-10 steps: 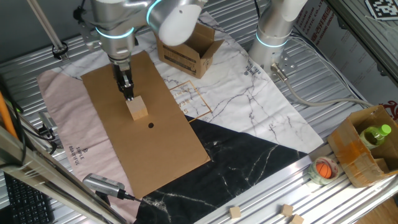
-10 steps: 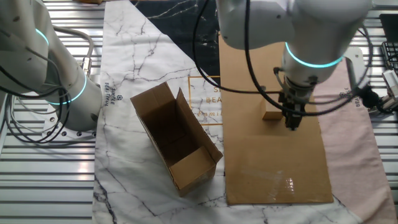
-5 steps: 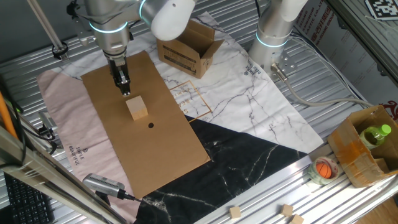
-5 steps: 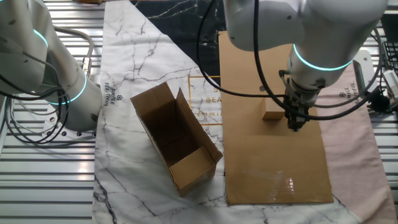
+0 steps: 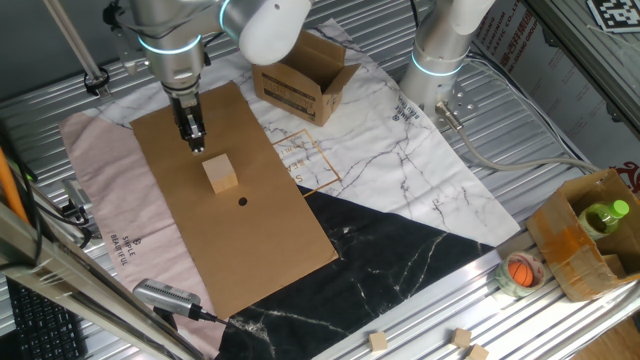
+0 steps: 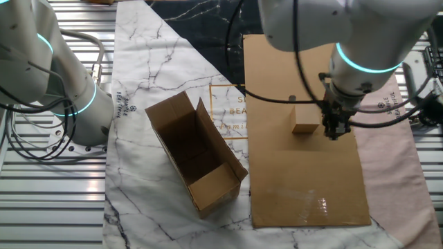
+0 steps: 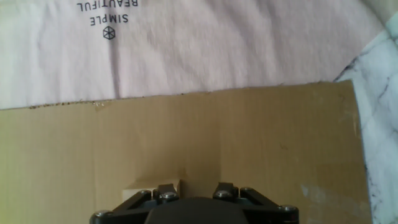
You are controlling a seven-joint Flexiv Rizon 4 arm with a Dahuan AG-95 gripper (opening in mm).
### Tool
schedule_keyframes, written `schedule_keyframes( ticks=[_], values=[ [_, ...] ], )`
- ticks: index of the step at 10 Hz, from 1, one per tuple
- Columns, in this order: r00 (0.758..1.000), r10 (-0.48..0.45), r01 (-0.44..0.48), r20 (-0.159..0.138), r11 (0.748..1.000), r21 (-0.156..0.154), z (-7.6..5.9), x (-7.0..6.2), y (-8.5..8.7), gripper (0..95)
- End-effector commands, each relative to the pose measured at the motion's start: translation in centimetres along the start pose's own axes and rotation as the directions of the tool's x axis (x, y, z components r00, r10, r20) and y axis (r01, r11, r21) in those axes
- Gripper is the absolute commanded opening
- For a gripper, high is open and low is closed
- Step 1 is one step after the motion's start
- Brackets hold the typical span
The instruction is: Hold a small block with the gripper and sweep it from left to right on the table
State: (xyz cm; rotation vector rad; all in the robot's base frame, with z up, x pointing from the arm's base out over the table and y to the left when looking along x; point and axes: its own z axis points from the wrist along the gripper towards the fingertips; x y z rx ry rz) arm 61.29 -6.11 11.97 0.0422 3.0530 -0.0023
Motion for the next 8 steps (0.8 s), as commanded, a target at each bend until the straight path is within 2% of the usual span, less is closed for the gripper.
schedule_keyframes(
  ticks=[1, 8],
  values=[
    [1.000, 0.002, -0.002, 0.000, 1.000, -0.003, -0.20, -0.08, 0.16, 38.0],
    [1.000, -0.007, 0.007, -0.010, 1.000, -0.007, -0.53, -0.52, 0.54, 38.0]
  ],
)
